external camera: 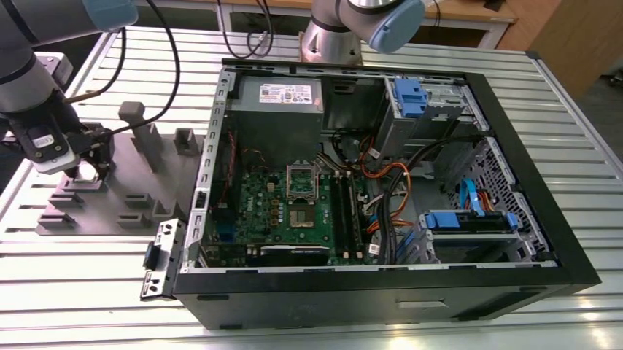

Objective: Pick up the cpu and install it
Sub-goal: 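Pick up the cpu and move it towards the insertion slot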

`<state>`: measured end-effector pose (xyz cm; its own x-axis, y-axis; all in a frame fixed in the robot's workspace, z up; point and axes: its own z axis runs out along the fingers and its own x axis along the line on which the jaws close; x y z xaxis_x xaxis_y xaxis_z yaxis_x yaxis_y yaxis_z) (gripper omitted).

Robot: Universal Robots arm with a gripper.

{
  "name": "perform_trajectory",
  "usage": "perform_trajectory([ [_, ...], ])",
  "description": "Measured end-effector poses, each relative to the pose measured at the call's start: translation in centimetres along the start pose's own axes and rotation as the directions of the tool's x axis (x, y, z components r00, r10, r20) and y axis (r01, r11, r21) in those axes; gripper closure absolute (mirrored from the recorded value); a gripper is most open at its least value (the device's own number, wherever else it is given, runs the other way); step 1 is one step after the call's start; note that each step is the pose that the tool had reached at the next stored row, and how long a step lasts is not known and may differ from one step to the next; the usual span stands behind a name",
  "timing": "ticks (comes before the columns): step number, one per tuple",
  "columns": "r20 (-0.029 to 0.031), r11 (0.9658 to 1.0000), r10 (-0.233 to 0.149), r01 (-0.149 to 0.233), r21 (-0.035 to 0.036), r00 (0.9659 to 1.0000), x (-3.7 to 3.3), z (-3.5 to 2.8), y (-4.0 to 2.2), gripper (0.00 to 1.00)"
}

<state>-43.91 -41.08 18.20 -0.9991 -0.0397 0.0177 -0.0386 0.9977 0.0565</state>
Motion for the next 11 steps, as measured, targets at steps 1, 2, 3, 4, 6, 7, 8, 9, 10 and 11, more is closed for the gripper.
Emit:
perform_trajectory([
  [1,-0.0001,1.0,0.0,0.0,0.0,1.0,0.0,0.0,0.0,0.45],
  [2,-0.0002,1.0,-0.002,0.002,0.0001,1.0,0.0,-0.01,0.0,0.45],
  [3,-0.0004,1.0,-0.005,0.005,0.0001,1.0,0.01,-0.01,0.0,0.45],
  [4,-0.0007,1.0,-0.007,0.007,0.0003,1.0,0.02,-0.02,0.0,0.45],
  [6,-0.0006,1.0,-0.008,0.008,0.0002,1.0,0.03,-0.01,0.0,0.45],
  [7,-0.0006,1.0,-0.008,0.008,0.0001,1.0,0.03,-0.01,0.0,0.45],
  [8,-0.0005,1.0,-0.008,0.008,0.0001,1.0,0.03,0.0,0.0,0.45],
  [9,-0.0005,1.0,-0.008,0.008,0.0001,1.0,0.03,0.0,0.0,0.45],
  [10,-0.0006,1.0,-0.008,0.008,0.0002,1.0,0.04,-0.01,0.0,0.45],
  [11,-0.0006,1.0,-0.008,0.008,0.0002,1.0,0.04,-0.01,0.0,0.45],
])
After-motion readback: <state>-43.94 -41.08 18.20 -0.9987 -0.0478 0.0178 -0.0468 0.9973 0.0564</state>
